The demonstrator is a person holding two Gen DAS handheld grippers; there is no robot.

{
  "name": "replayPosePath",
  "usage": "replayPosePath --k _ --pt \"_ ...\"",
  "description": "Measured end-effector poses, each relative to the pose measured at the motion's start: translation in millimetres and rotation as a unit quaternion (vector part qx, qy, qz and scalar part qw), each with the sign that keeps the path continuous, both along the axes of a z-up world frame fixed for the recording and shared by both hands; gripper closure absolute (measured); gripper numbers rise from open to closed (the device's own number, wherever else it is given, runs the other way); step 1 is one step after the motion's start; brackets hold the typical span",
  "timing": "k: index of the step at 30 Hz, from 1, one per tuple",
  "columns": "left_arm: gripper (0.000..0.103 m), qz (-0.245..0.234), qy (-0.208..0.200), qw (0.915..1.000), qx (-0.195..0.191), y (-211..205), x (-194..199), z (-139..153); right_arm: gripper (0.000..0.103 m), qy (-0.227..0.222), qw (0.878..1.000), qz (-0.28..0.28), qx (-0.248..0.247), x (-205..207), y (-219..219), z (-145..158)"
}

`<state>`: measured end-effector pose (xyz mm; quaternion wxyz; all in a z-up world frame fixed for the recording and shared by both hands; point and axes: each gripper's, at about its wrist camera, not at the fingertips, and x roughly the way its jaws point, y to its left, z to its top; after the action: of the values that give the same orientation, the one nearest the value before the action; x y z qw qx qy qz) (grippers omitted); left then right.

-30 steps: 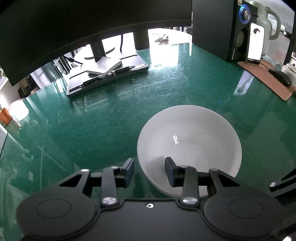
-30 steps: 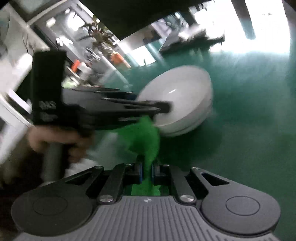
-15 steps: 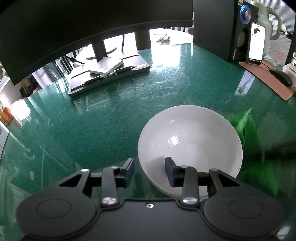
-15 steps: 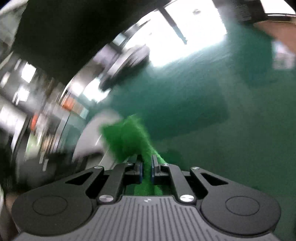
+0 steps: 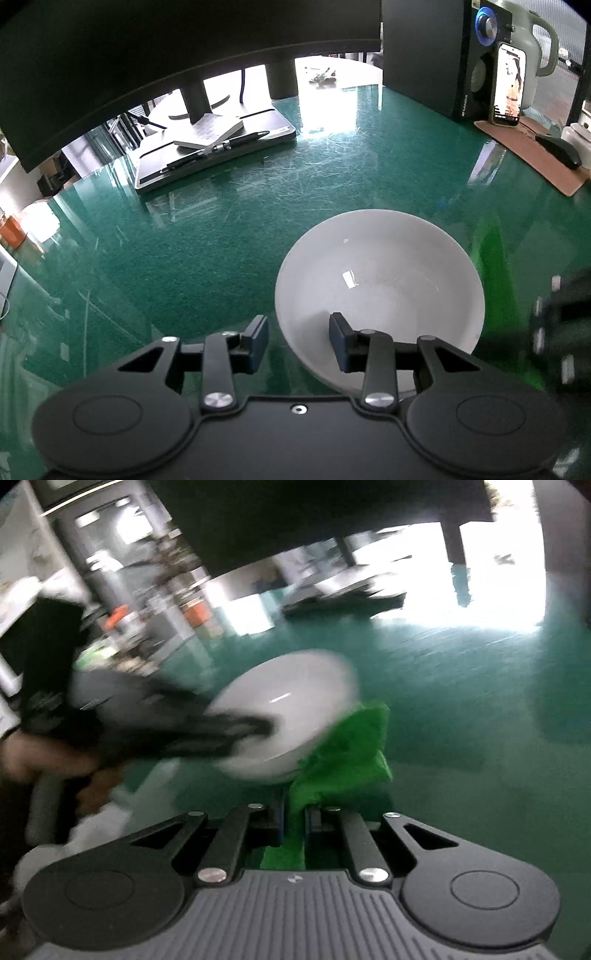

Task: Clean bowl
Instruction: 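Rub the green cloth against the bowl's outer wall with the right gripper while the left gripper holds it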

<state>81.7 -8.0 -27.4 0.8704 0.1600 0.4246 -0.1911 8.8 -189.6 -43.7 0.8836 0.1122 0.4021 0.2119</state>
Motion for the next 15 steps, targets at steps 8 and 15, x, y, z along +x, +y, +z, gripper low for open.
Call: replayPosePath --k 8,15 --pt "0.066 0.000 -0.001 1.0000 0.006 -3 0 0 0.093 -0.040 0.989 0.129 -0.059 -23 49 4" --pt "0.067 -0.001 0.004 1.0000 0.002 0 0 1 0.100 -0.056 0.988 0.135 -0.056 -19 48 12"
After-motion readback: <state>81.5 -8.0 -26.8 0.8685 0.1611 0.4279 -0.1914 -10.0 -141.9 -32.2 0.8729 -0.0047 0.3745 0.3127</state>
